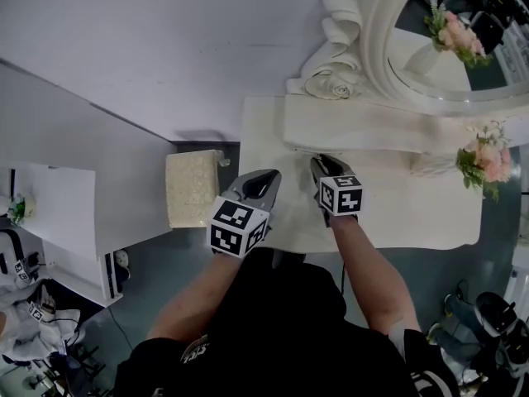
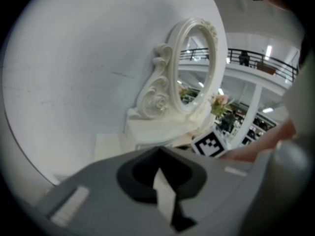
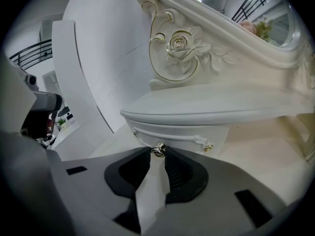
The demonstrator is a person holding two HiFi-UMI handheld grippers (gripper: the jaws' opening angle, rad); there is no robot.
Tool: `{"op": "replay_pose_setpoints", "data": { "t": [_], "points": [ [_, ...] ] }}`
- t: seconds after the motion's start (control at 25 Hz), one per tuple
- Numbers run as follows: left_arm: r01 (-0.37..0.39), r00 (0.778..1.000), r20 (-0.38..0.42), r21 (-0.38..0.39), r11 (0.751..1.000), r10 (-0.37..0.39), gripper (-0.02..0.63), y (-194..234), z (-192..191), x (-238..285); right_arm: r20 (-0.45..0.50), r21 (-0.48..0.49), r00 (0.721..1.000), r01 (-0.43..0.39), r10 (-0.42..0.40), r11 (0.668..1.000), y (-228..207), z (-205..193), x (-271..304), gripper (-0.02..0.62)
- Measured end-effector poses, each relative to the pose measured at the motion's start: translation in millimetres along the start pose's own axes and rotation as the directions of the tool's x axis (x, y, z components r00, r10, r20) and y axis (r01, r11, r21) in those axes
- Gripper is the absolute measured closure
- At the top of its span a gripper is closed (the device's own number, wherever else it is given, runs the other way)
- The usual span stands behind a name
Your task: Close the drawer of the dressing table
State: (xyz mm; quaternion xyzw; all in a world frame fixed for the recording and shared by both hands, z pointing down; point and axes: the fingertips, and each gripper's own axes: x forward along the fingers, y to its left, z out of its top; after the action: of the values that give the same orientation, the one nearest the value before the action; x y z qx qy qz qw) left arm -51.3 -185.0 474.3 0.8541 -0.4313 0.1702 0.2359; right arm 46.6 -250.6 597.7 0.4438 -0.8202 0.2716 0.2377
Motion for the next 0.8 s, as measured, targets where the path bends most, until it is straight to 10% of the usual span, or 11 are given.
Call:
{"op": "replay_pose_setpoints", "data": {
  "t": [0.8],
  "points": [
    [0.007, 0.999, 0.040, 0.027, 1.000, -0.008, 0.597, -18, 9, -20, 0.032, 0.010, 0.999, 0.038, -0.039, 0.999, -8, 9, 7, 0.497]
  ]
}}
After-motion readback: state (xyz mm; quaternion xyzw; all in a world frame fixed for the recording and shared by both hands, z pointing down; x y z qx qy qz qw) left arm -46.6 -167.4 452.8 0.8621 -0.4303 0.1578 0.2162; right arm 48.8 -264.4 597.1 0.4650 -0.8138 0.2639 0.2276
